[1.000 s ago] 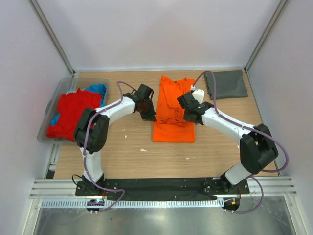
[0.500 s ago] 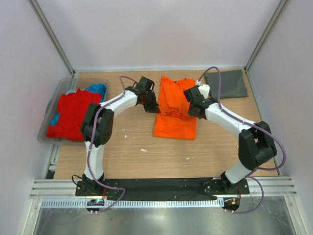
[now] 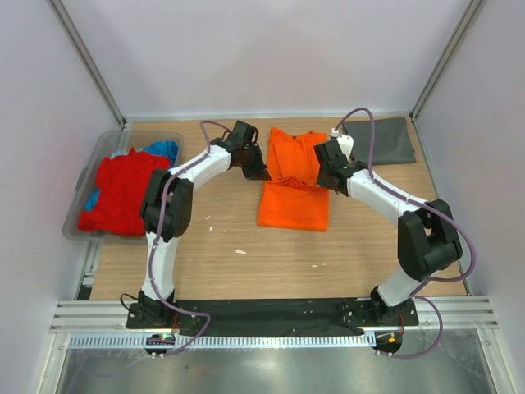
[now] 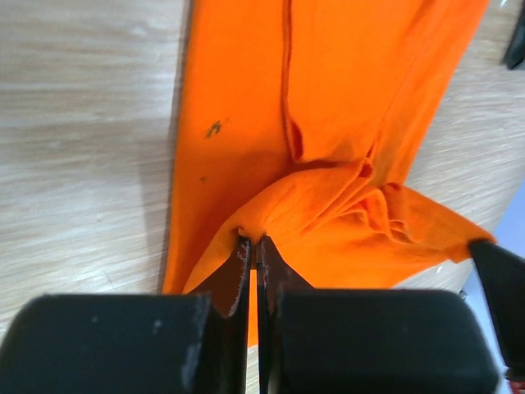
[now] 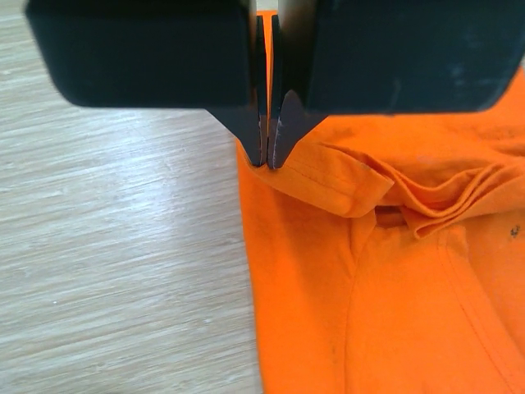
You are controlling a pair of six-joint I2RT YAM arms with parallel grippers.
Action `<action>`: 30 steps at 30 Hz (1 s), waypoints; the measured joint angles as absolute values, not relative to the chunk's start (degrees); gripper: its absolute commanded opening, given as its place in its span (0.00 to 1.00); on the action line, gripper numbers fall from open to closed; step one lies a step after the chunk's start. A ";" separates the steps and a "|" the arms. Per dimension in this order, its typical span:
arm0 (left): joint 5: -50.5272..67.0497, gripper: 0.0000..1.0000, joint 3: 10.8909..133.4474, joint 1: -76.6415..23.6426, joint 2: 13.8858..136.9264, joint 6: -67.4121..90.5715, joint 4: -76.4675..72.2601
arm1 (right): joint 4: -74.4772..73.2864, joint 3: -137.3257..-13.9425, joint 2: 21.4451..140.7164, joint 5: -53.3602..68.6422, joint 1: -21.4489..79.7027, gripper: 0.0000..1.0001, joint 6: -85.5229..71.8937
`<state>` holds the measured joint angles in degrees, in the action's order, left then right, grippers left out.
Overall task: Fold and stack the t-shirts
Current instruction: Fold the tshirt
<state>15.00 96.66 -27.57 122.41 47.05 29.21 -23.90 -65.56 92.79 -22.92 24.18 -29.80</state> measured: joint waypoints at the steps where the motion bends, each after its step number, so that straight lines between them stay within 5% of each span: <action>1: 15.03 0.00 97.27 -27.49 122.63 47.05 29.26 | -23.57 -65.58 93.03 -22.79 24.12 0.01 -29.74; 15: 15.25 0.02 103.79 -25.17 129.84 47.05 30.46 | -21.15 -66.76 98.76 -22.33 22.85 0.02 -28.29; 20: 14.04 0.28 105.75 -25.15 130.10 45.84 31.70 | -21.61 -70.43 100.03 -20.91 22.09 0.30 -26.76; 25: 9.78 0.27 108.99 -24.80 129.25 42.46 32.95 | -25.23 -80.62 102.91 -19.07 21.30 0.24 -24.97; 30: 8.67 0.16 104.75 -24.64 123.42 40.05 32.45 | -25.93 -78.37 100.47 -14.98 21.12 0.14 -25.82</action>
<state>8.67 104.75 -24.64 123.42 40.05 32.45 -25.93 -78.37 100.47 -14.98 21.12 -25.82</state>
